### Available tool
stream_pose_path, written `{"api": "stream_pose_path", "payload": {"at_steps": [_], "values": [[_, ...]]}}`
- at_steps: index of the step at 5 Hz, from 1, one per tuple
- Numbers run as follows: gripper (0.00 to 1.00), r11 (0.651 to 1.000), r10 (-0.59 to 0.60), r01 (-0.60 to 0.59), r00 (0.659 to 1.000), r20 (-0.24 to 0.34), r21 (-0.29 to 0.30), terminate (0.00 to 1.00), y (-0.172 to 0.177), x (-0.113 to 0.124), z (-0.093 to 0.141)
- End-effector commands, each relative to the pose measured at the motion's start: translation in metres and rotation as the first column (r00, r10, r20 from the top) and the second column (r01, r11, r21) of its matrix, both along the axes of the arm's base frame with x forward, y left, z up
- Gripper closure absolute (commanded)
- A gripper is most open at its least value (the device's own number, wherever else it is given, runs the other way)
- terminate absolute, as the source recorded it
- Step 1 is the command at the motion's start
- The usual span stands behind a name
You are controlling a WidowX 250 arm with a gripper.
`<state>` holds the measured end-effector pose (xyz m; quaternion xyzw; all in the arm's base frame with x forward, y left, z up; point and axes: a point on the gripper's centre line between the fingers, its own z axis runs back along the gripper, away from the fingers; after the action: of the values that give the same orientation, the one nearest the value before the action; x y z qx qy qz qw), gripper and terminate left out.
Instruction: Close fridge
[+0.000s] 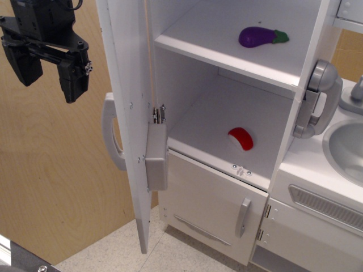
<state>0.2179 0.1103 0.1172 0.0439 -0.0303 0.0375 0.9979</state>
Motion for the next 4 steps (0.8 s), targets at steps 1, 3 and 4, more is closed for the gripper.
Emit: {"api": "stream_pose_path", "payload": {"at_steps": [1, 3, 4], "values": [[0.00, 1.000, 0.000, 0.000, 1.000, 0.000, 0.000, 0.00, 0.000, 0.000, 0.000], [0.00, 0.999, -0.023, 0.026, 0.998, 0.065, -0.035, 0.00, -0.039, 0.046, 0.018], [0.00, 0.998, -0.036, 0.040, 0.995, 0.095, -0.046, 0.00, -0.062, 0.065, 0.027]]}}
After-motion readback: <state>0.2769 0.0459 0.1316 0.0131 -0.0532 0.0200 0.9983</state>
